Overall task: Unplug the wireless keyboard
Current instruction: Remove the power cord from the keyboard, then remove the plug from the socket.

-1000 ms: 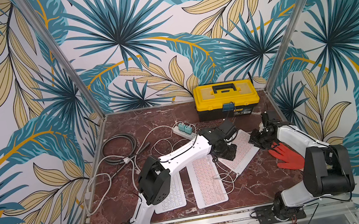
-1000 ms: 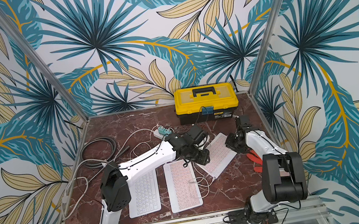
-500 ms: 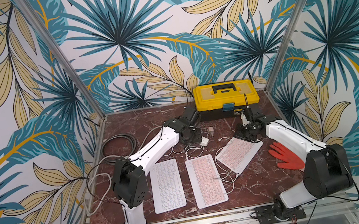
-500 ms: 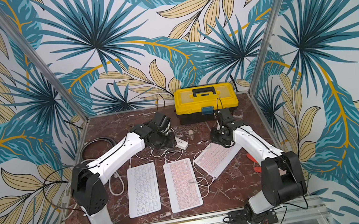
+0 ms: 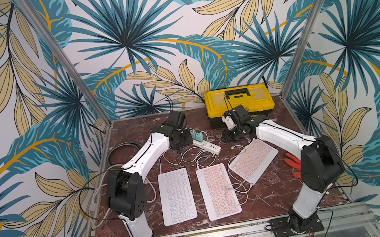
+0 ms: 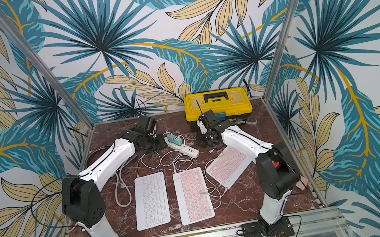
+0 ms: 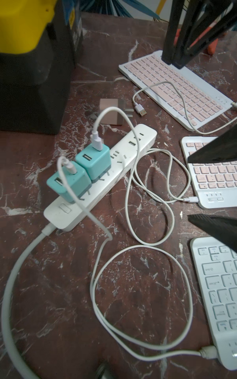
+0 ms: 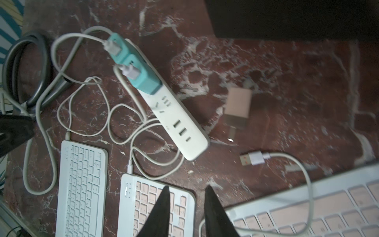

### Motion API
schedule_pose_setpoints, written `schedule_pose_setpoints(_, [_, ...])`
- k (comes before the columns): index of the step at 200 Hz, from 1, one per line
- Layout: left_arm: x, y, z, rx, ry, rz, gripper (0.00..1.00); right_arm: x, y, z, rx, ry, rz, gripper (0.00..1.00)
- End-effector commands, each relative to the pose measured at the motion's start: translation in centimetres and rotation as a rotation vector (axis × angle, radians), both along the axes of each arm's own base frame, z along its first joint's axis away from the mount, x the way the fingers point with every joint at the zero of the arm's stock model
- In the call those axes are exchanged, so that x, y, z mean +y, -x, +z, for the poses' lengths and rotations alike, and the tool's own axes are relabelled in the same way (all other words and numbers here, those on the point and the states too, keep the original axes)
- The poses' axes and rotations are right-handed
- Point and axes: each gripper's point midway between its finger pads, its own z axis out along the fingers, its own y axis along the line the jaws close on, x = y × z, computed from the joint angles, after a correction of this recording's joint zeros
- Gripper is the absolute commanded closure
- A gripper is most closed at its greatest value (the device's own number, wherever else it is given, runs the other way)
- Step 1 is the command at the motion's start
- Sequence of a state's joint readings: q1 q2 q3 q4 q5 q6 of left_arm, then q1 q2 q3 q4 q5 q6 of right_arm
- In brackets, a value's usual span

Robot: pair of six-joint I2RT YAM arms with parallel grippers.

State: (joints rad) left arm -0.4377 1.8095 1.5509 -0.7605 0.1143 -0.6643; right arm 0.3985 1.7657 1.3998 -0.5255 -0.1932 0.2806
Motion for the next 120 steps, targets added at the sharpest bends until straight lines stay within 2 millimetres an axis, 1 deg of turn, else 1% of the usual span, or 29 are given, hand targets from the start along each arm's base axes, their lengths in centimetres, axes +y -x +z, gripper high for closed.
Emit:
schedule_pose_setpoints(1, [-0.9,-2.7,0.6,-0.047,0.117,0.034,0.57,2.0,-2.4,0.5,-0.087,-0.001,0.091,0.67])
schedule_pose_setpoints(21, [-1.0,-4.3,0.1,-0.052,0.142,0.064,0.56,3.4,-4.5,0.3,-0.119,-0.041,0.102,0.65])
schedule_pose_setpoints(44, [-1.7,-5.7,-0.5,-0.052,0.194,0.078,0.55,5.5,-5.9,0.5,-0.152,-0.072,0.156,0.64])
schedule_pose_setpoints(56, [-2.0,-6.2,-0.9,-0.056,0.202,0.077,0.54,6.5,-6.2,0.7,-0.169,-0.074,0.196,0.63])
schedule_pose_setpoints(66, [-2.1,-6.6,-1.0,-0.062,0.207,0.083,0.5,7.1,-6.2,0.8,-0.185,-0.083,0.223,0.62])
schedule_pose_setpoints(80, [-2.3,-7.0,-1.3,-0.066,0.211,0.089,0.48,7.5,-6.4,1.1,-0.207,-0.092,0.239,0.61])
schedule_pose_setpoints(97, [-2.2,-7.4,-2.0,-0.06,0.206,0.106,0.48,7.9,-6.5,0.6,-0.211,-0.082,0.257,0.57])
schedule_pose_setpoints(120, [-2.2,-8.2,-2.9,-0.061,0.207,0.135,0.48,8.3,-6.2,-0.7,-0.192,-0.022,0.303,0.53])
